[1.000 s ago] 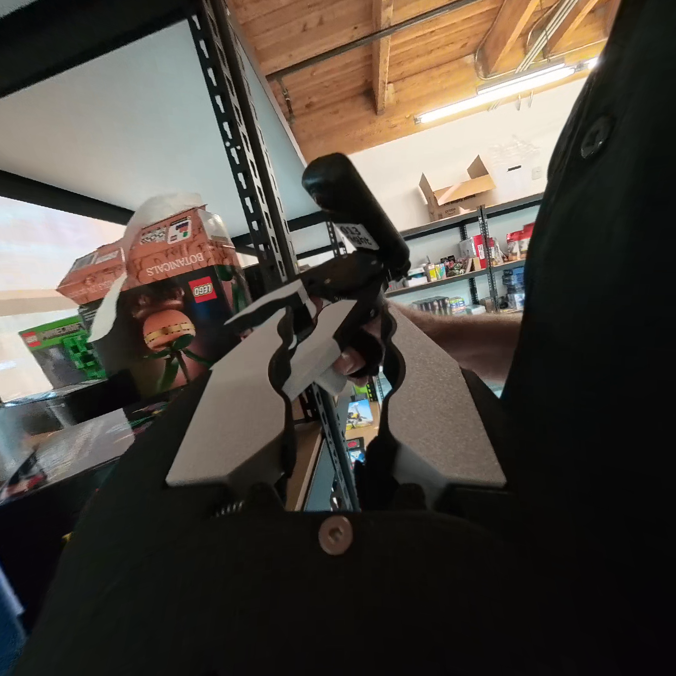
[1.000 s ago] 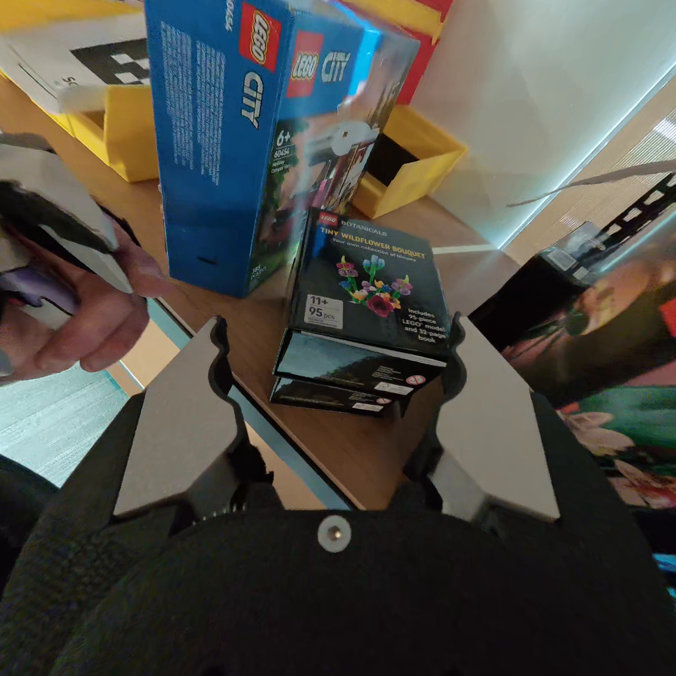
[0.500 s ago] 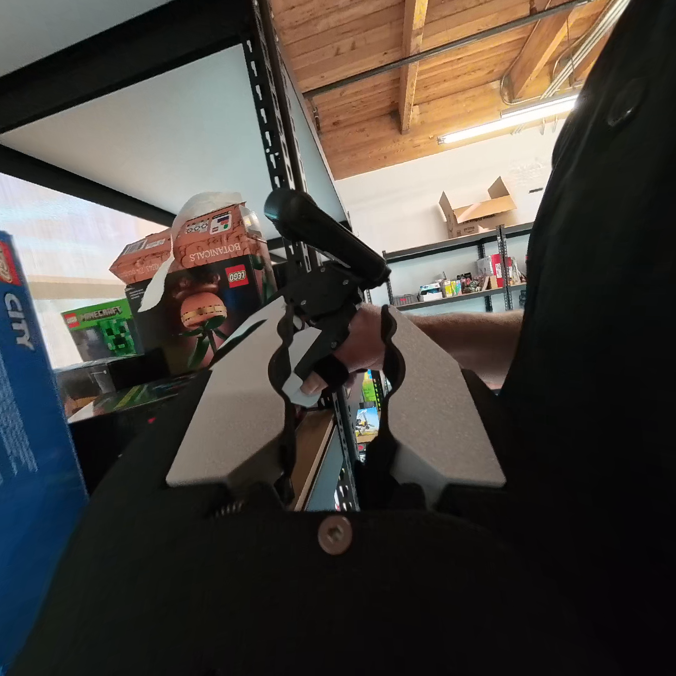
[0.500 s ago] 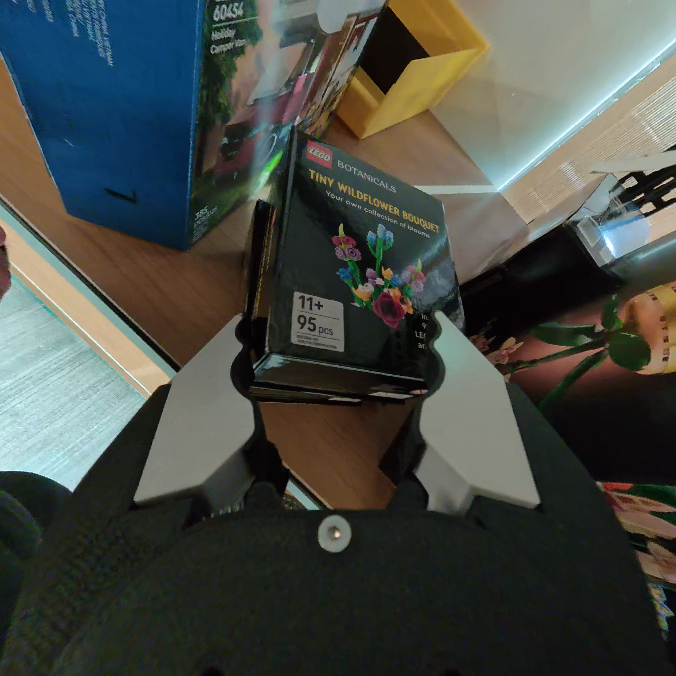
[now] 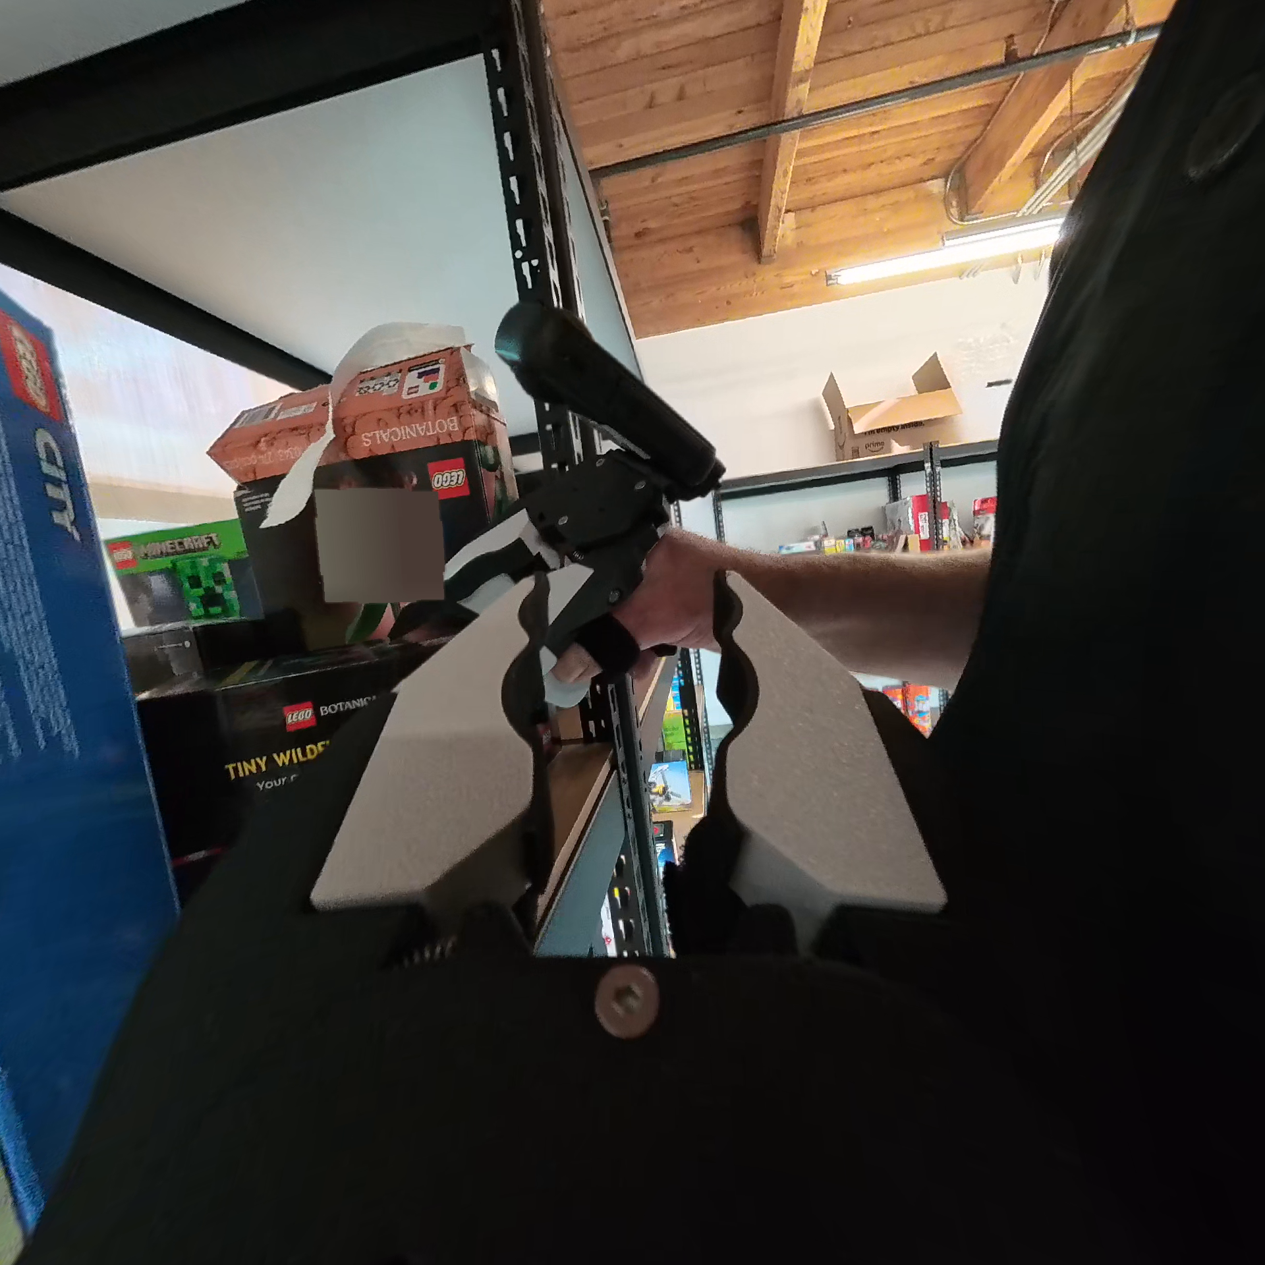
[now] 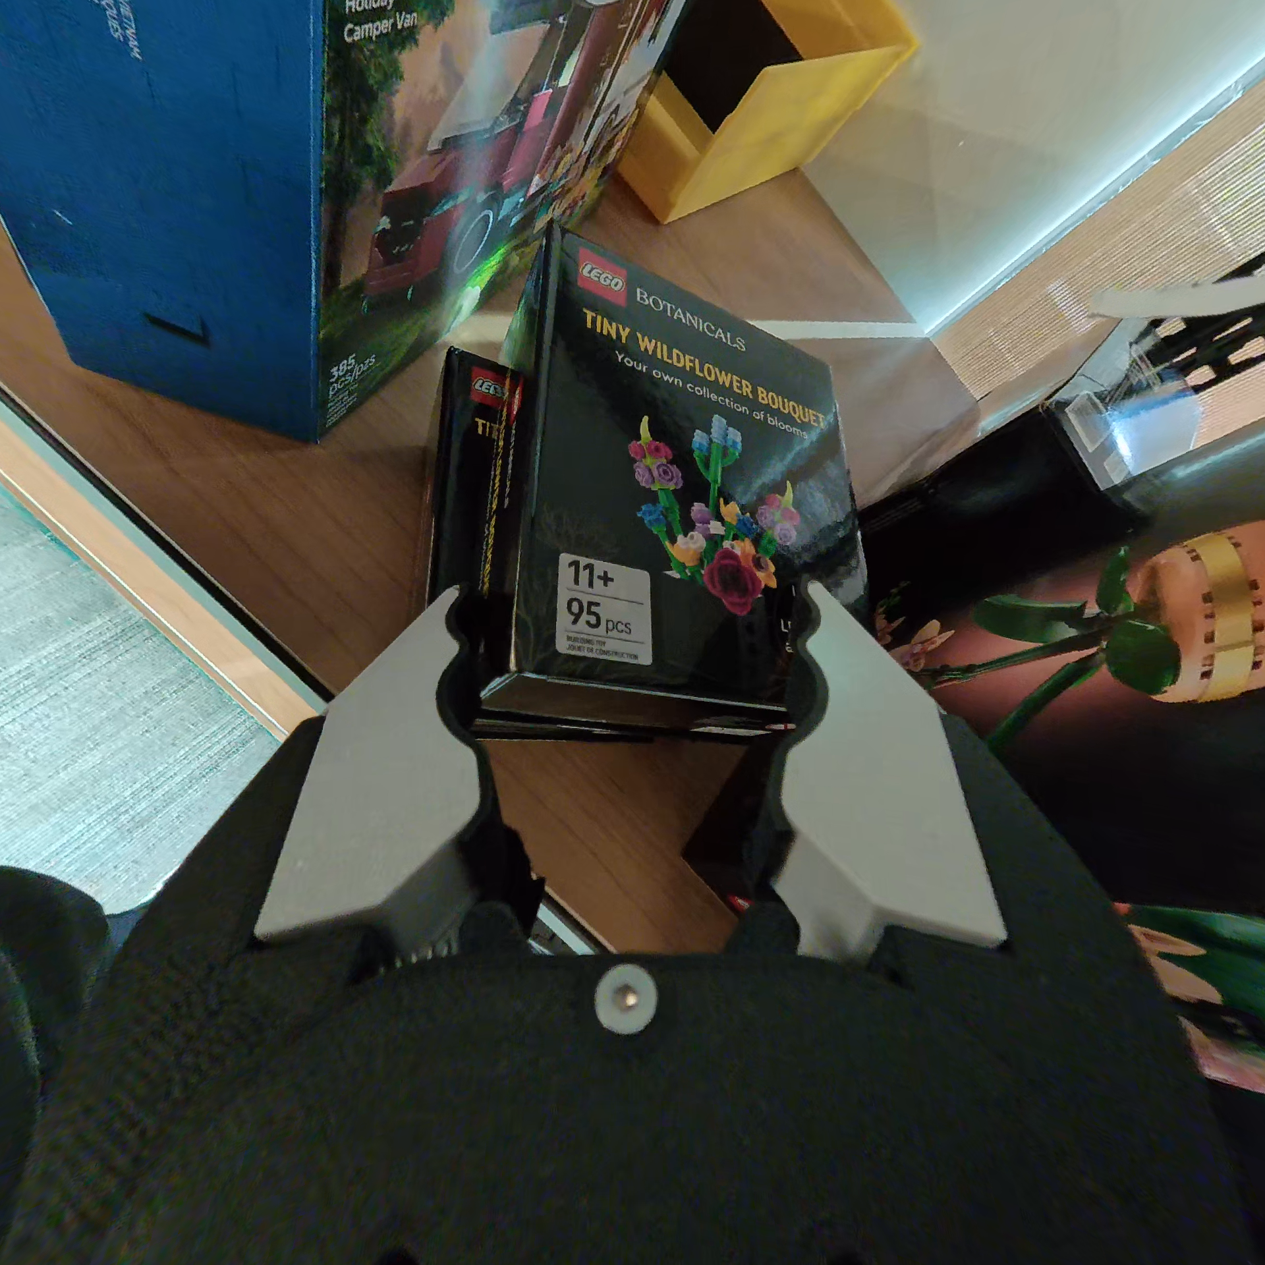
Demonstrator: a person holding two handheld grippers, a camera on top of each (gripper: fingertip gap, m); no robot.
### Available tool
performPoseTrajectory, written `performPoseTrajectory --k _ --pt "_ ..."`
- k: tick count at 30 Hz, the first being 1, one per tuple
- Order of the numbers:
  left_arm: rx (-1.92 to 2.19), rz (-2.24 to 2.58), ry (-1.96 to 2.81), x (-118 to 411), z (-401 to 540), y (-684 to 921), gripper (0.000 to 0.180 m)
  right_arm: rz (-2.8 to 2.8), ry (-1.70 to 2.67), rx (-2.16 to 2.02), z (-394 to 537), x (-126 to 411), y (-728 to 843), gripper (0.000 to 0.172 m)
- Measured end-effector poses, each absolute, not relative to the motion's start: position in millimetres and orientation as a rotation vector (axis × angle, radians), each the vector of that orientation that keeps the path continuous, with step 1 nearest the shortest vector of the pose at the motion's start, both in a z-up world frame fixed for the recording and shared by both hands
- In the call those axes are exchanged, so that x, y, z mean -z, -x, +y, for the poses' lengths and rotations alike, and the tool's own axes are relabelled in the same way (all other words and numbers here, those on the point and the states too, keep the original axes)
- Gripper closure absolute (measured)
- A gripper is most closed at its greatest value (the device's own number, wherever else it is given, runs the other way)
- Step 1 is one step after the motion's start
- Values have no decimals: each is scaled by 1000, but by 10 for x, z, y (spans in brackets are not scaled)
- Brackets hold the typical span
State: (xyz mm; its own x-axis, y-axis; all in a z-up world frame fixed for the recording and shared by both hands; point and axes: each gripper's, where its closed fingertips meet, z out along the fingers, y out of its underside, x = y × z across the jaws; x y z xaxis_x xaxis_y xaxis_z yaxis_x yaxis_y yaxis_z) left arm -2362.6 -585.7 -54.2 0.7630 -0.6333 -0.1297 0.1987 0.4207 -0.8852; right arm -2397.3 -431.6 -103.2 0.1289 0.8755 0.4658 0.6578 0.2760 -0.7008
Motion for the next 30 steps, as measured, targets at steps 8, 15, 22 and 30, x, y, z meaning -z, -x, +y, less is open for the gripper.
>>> performPoseTrajectory --k 8,15,22,30 --pt "541 475 1040 609 -5813 23631 134 -1567 1452 -356 -4403 953 23921 73" --pt "538 498 1062 609 -5778 23510 134 -1523 1348 -389 -4546 679 23769 76" --pt "576 503 1069 651 -5746 23393 135 -1512 1322 -422 -4683 634 23621 80" --pt "622 528 1091 713 -5685 23240 135 -1482 1339 -439 -4696 705 23484 82"
